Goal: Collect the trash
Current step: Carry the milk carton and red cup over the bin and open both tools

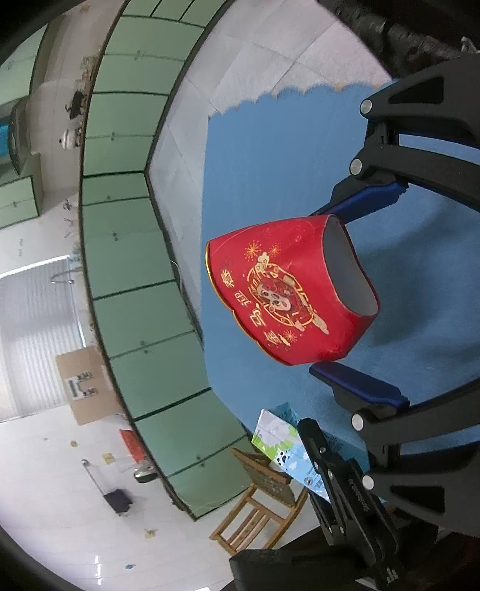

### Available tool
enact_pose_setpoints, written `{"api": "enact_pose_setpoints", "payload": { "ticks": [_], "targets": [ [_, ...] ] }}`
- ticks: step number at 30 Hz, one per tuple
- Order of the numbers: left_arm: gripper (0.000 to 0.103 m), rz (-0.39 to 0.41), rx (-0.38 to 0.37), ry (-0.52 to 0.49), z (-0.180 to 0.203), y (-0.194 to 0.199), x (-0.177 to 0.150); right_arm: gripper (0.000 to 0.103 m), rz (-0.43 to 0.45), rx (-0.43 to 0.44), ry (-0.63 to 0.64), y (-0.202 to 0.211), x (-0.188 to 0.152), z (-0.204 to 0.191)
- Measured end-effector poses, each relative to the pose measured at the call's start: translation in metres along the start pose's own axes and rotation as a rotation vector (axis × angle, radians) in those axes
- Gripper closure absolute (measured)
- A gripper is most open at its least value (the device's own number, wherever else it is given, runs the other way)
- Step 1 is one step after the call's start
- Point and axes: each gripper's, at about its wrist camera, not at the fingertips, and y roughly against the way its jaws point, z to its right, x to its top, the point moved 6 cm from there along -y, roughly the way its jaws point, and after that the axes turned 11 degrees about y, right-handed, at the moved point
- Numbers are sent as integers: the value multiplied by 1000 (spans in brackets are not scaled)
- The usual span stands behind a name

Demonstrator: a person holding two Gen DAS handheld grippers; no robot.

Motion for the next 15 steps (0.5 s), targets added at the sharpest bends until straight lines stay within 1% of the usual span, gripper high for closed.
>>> {"api": "enact_pose_setpoints", "payload": {
  "ticks": [8, 12, 15],
  "targets": [
    [71, 39, -75, -58, 61, 37, -14, 30, 89, -64, -20, 81, -8, 22],
    [71, 50, -129, -97, 100, 51, -27, 30, 115, -113, -31, 118, -18, 39],
    [71, 45, -172, -122, 129, 56, -38, 30, 137, -165, -60, 152, -29, 60]
  ]
}}
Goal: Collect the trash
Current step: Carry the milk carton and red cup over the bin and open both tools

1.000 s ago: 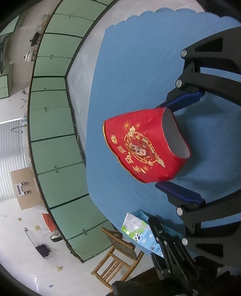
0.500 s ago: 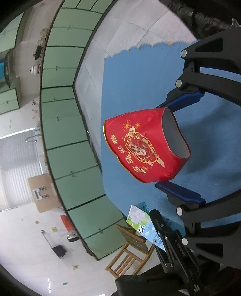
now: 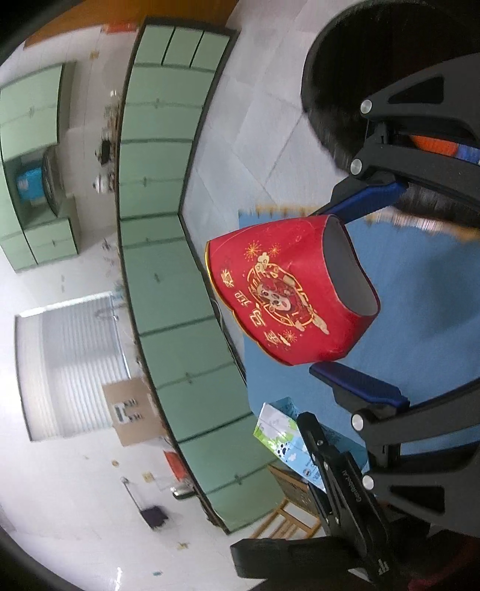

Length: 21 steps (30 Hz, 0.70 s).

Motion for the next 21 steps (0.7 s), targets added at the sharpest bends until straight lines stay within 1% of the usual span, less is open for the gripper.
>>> {"api": "enact_pose_setpoints", "payload": {
  "ticks": [4, 9, 10, 16, 21],
  "targets": [
    [71, -10, -67, -48, 49, -2, -12, 30, 19, -81, -28, 36, -10, 36],
    [71, -23, -143, -95, 104, -5, -34, 30, 31, -178, -74, 70, -22, 80],
    [71, -25, -152, -103, 110, -5, -38, 30, 33, -202, -85, 78, -27, 91],
    [71, -46, -232, -152, 168, -16, -67, 30, 27, -286, -127, 104, -49, 130],
    [71, -69, -276, -194, 202, -29, -90, 30, 17, -337, -158, 117, -68, 154]
  ]
}}
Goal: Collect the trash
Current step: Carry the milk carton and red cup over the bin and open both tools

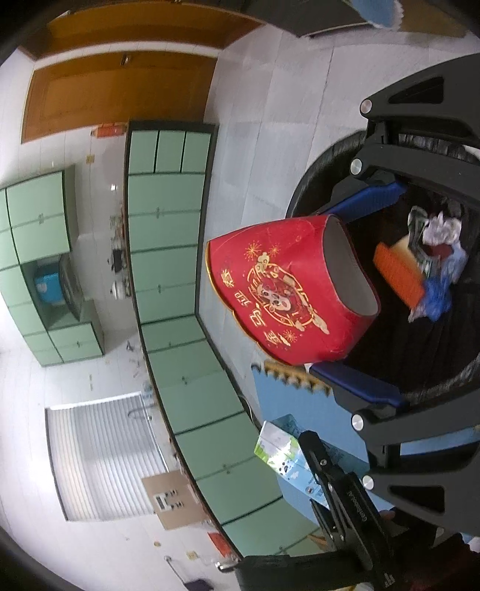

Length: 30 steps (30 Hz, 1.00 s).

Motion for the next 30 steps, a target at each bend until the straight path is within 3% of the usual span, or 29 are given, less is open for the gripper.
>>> {"api": "enact_pose_setpoints", "payload": {
  "ticks": [8, 21, 23, 25, 30],
  "targets": [
    [71, -72, -45, -40, 27, -41, -28, 30, -49, -61, -33, -5, -30, 42],
    [71, -175, -45, -61, 37, -97, -49, 29, -136, -65, -78, -42, -64, 63],
    [68, -192, -45, -61, 39, -102, -51, 28, -150, -72, -71, -48, -67, 64],
    [54, -202, -59, -52, 38, -102, -51, 18, -168, -82, -55, -53, -70, 63],
    [44, -183, -72, -51, 36, -92, -41, 7, -163, -117, -32, -48, -72, 62]
  ]
}}
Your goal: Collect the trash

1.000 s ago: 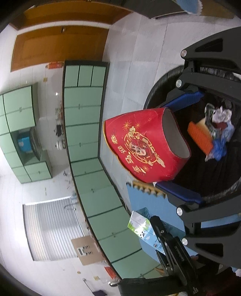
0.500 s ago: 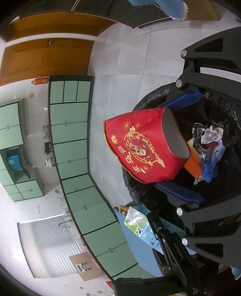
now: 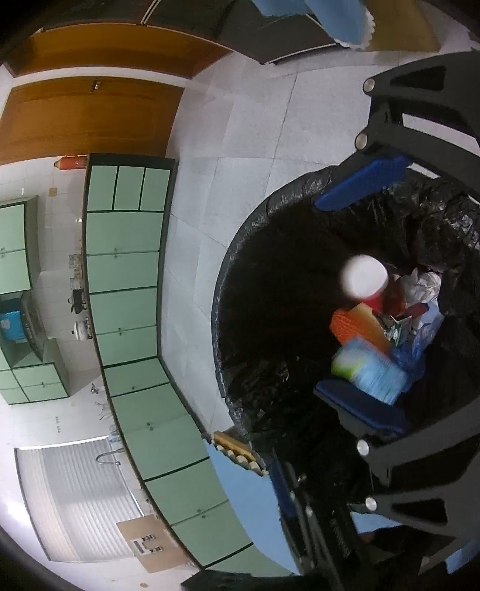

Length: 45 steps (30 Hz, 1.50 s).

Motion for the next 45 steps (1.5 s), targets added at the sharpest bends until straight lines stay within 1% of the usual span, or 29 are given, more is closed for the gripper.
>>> {"api": "enact_pose_setpoints", "payload": {
  "ticks": [1, 2, 4, 5, 9, 12, 13, 16, 20, 25, 30, 32, 34, 39, 45],
  "targets": [
    [40, 6, 1, 1, -1, 4, 2, 6, 4, -4, -3, 2, 0, 1],
    [38, 13, 0, 4, -3, 10, 5, 6, 9, -2, -7, 5, 1, 1],
    [28, 29, -2, 7, -4, 23, 10, 6, 20, 2, -10, 14, 3, -2],
    [26, 44, -1, 6, -6, 33, 13, 6, 28, 4, -12, 20, 6, -3],
    [14, 99, 18, 7, -14, 72, 22, 6, 68, 48, -20, 44, 20, -15],
    [12, 121, 37, 25, -23, 101, 25, 6, 104, 69, -17, 66, 31, -26],
    [11, 126, 56, 26, -27, 112, 24, 6, 112, 75, -17, 72, 34, -29],
    [9, 132, 78, 32, -34, 134, 20, 6, 127, 108, -8, 92, 43, -45],
    [9, 137, 101, 48, -42, 164, 7, 6, 145, 117, 9, 116, 51, -65],
    [9, 164, 139, 63, -47, 199, -5, 6, 139, 130, 32, 137, 53, -89],
    [8, 186, 147, 48, -45, 229, -17, 6, 135, 129, 82, 154, 52, -112],
    [8, 203, 154, 46, -44, 241, -21, 6, 141, 143, 86, 161, 50, -119],
    [8, 216, 160, 50, -43, 250, -23, 6, 146, 158, 90, 168, 48, -127],
    [8, 259, 175, 49, -38, 271, -25, 6, 160, 157, 122, 181, 45, -138],
    [8, 289, 194, 49, -37, 284, -24, 6, 173, 153, 130, 193, 47, -140]
  ]
}}
